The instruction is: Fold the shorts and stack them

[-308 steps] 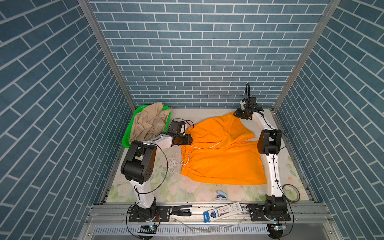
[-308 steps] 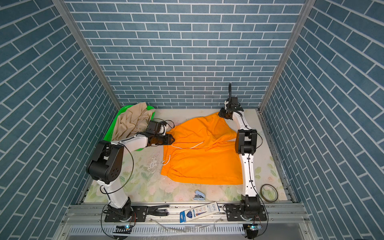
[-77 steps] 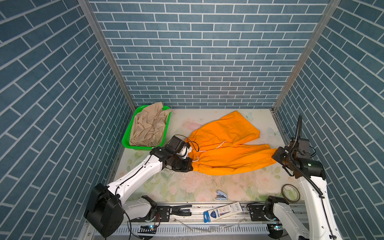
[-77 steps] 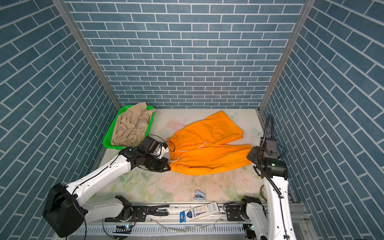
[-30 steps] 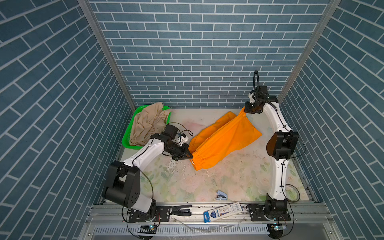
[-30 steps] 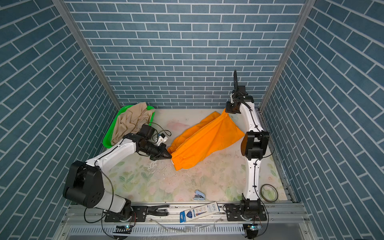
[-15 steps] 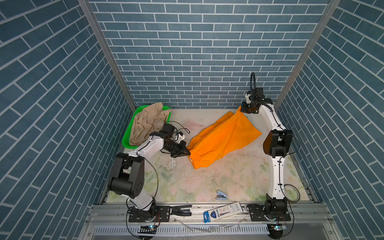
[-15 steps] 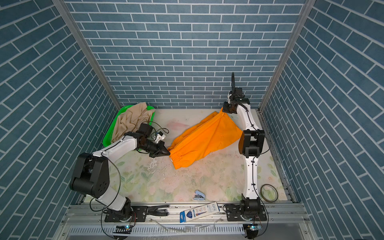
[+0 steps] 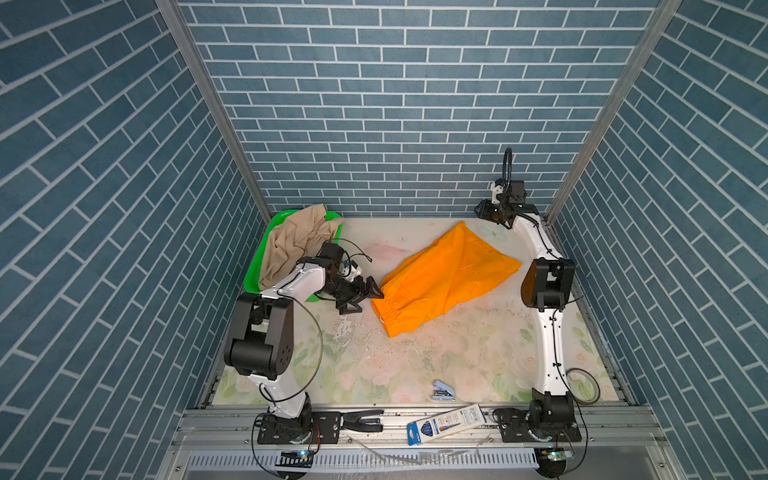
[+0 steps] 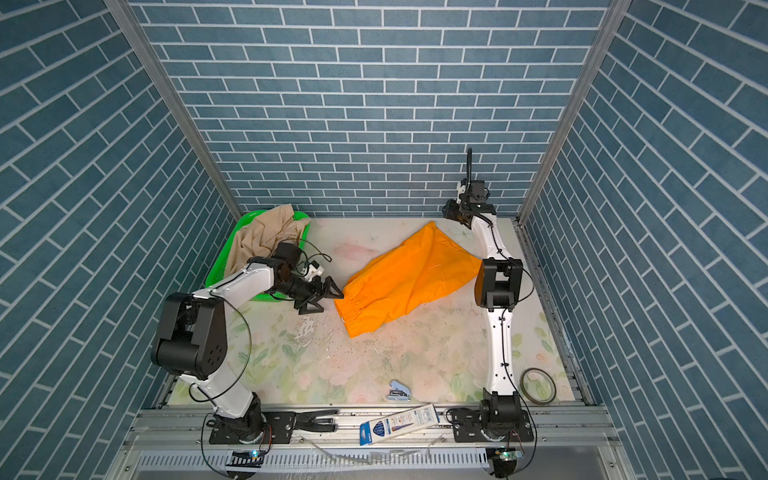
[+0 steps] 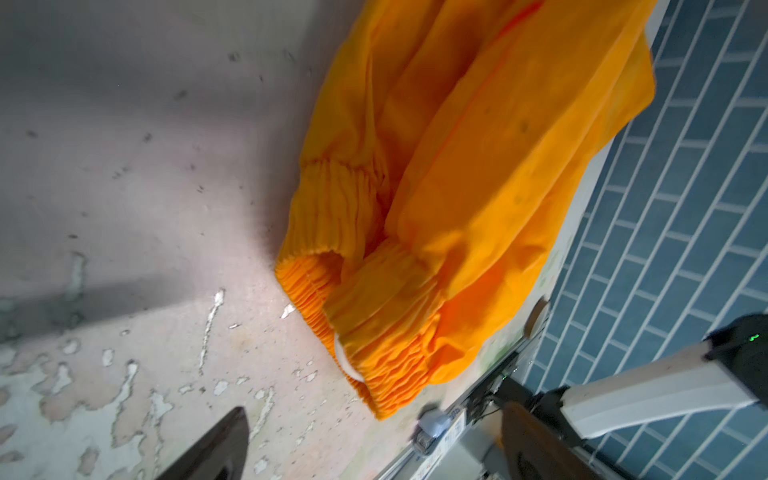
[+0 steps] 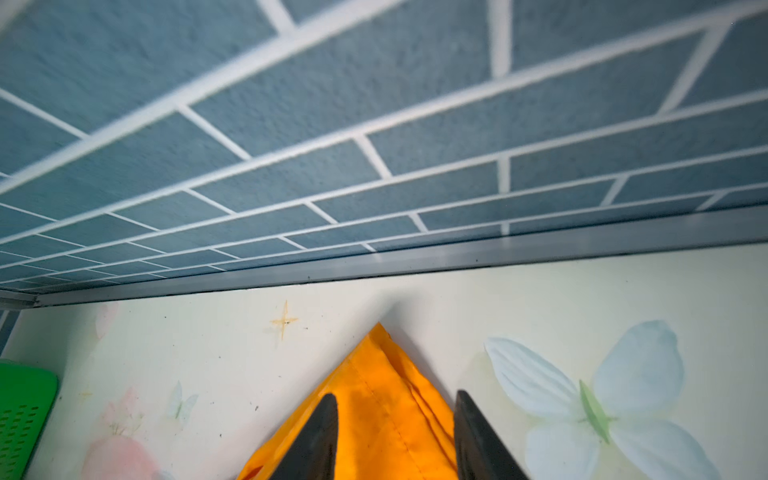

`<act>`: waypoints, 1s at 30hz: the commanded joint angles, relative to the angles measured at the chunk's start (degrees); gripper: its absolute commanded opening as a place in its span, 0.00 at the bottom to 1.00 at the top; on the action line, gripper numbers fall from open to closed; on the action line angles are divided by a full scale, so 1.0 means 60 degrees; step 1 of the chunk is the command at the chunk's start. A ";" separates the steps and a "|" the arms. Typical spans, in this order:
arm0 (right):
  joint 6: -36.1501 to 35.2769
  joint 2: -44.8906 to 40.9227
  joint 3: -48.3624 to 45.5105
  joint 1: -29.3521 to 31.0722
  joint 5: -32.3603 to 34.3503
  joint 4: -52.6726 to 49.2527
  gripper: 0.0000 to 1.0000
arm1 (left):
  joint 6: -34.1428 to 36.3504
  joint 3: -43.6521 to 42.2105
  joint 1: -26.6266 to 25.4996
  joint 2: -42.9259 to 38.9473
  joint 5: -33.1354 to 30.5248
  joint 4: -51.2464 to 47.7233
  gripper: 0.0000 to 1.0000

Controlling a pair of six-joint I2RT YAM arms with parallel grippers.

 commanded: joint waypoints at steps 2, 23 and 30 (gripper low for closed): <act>0.0046 -0.0623 0.0095 0.0050 -0.0512 0.0145 0.49 | 0.0075 0.1023 0.0102 -0.0400 -0.0749 -0.0557 1.00; -0.1980 -0.3462 -0.6561 -0.1246 0.2081 -0.0978 0.57 | -0.0440 -0.0196 -0.2563 -0.0568 -0.2348 0.3625 1.00; -0.2024 -0.2959 -0.6467 -0.1254 0.1920 -0.1164 0.57 | -0.0248 -0.0632 -0.2549 0.0118 -0.3001 0.4798 1.00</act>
